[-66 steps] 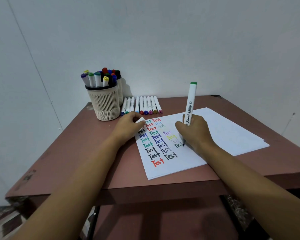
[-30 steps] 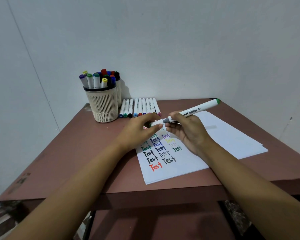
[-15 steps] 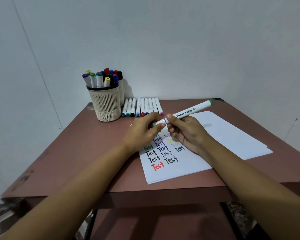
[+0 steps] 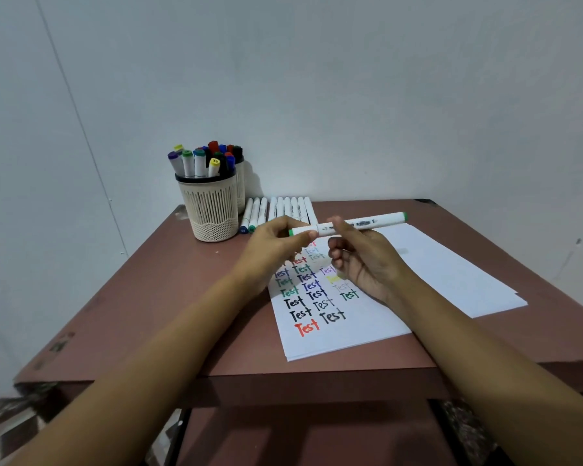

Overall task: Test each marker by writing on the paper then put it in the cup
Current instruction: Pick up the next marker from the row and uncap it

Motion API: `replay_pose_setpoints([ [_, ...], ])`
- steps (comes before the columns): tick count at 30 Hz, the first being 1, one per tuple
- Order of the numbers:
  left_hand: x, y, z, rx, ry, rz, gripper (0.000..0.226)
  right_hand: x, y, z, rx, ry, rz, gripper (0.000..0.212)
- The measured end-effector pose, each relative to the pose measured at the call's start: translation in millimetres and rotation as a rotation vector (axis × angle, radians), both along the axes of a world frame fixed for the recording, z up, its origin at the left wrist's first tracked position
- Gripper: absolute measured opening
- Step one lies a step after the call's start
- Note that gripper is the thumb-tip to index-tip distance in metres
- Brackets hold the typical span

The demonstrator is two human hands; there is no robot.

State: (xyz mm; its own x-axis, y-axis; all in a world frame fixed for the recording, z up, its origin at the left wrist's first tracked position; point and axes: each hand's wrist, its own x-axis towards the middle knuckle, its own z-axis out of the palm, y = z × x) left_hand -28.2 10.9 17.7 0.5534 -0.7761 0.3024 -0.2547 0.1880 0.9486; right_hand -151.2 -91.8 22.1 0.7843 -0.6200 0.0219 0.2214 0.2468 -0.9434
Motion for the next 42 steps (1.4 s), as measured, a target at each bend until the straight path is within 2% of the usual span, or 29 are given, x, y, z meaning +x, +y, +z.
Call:
replay_pose_setpoints([
  [3, 2.8, 4.7, 10.1, -0.147, 0.233, 0.004, 0.008, -4.1, -2.8, 2.6, 0.084, -0.032, -0.119, 0.024],
  [5, 3.5, 9.8, 17.9, -0.243, 0.319, 0.035, 0.008, -5.9, -6.6, -0.1, 0.021, -0.016, -0.205, 0.026],
  [7, 8.4, 15.2, 25.4, -0.298, 0.336, 0.084, 0.008, -5.5, -6.5, -4.8, -0.244, 0.1, -0.3, 0.026],
  [8, 11.9, 16.1, 28.4, -0.296, 0.324, 0.11, 0.009, -5.5, -6.9, -10.5, -0.449, 0.191, -0.358, 0.028],
  [10, 23.6, 20.6, 39.2, -0.27, 0.19, 0.197, 0.008, -4.8, -5.6, -20.1, -0.901, 0.373, -0.399, 0.026],
  [11, 29.8, 23.4, 47.7, -0.253, 0.084, 0.252, 0.005, -3.1, -5.9, -24.0, -1.06, 0.448, -0.385, 0.022],
  [14, 51.6, 30.7, 76.6, -0.21, -0.214, 0.405, 0.015, 2.0, -10.8, -31.1, -1.255, 0.61, -0.29, 0.033],
  [17, 73.0, 37.6, 105.6, -0.134, -0.412, 0.533, 0.029, 3.4, -11.2, -32.3, -1.327, 0.658, -0.247, 0.034],
  [20, 90.3, 41.3, 130.2, -0.092, -0.518, 0.604, 0.034, 3.4, -8.9, -31.8, -1.35, 0.664, -0.245, 0.034],
  [29, 107.4, 35.9, 170.7, -0.051, -0.666, 0.698, 0.037, 2.0, -7.1, -28.7, -1.343, 0.675, -0.246, 0.035],
  [35, 115.1, 31.4, 157.0, 0.045, -0.773, 0.712, 0.034, 1.8, -5.8, -27.5, -1.343, 0.684, -0.248, 0.035],
  [38, 116.4, 28.4, 137.9, 0.182, -0.784, 0.666, 0.034, 1.9, -5.4, -26.2, -1.348, 0.687, -0.247, 0.035],
  [42, 119.6, 23.1, 114.4, 0.514, -0.954, 0.764, 0.033, 2.1, -5.6, -25.9, -1.353, 0.69, -0.243, 0.035],
])
